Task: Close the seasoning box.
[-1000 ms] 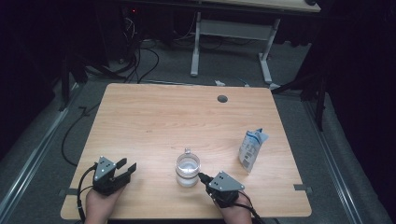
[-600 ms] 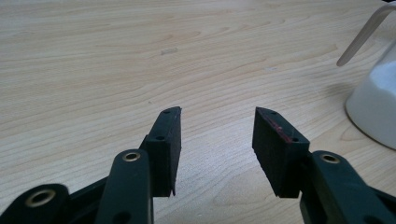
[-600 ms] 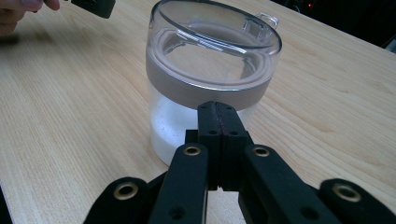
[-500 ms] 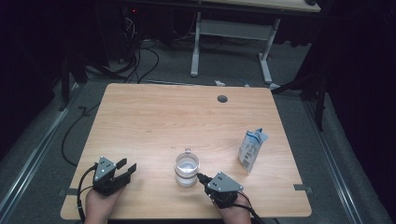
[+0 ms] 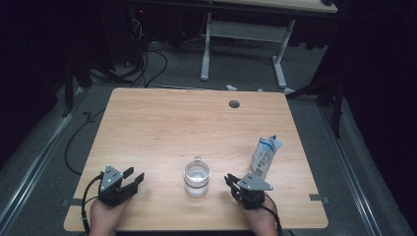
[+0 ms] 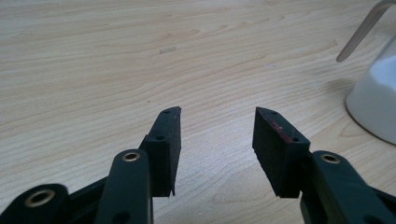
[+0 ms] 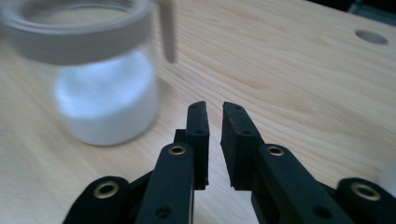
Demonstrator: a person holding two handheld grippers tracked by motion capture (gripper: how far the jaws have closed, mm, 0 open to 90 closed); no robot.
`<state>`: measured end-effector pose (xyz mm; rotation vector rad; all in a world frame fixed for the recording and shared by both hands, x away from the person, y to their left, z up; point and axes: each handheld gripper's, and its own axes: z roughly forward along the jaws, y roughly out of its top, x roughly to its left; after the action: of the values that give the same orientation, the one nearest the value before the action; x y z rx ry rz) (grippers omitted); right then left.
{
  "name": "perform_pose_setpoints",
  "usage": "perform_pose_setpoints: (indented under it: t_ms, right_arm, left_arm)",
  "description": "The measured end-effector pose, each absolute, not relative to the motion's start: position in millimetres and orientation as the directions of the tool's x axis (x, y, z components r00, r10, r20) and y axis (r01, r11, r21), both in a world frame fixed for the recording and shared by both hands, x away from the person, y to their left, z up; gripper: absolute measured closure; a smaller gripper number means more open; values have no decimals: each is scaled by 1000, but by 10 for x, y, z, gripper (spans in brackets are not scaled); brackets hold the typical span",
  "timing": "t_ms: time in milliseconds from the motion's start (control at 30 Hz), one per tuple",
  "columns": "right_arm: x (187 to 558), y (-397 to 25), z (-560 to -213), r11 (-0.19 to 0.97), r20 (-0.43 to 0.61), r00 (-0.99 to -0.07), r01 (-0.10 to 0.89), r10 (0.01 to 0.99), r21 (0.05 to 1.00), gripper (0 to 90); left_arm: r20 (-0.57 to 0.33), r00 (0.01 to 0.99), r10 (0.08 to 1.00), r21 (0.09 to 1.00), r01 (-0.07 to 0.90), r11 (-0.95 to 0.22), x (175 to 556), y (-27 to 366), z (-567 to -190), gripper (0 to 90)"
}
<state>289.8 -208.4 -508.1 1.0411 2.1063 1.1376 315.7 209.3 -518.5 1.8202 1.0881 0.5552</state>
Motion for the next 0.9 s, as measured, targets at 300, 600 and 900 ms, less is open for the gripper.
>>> perform_pose_setpoints:
  t_ms: [300,600,900]
  right_arm:
    - [3027,-2528,-5145,260,-40,-450,439,892,860,674]
    - [3074,-2574,-5132,242,-32,-437,436,899,867,653]
    - [3051,-2547,-5134,254,-41,-441,435,897,864,647]
  left_arm:
    - [-66,496,866,871,452,-192,3143,2169,-5211,502]
    - [-68,470,880,878,447,-172,3112,2295,-5211,478]
    - [-62,484,873,876,445,-185,3130,2259,-5208,473]
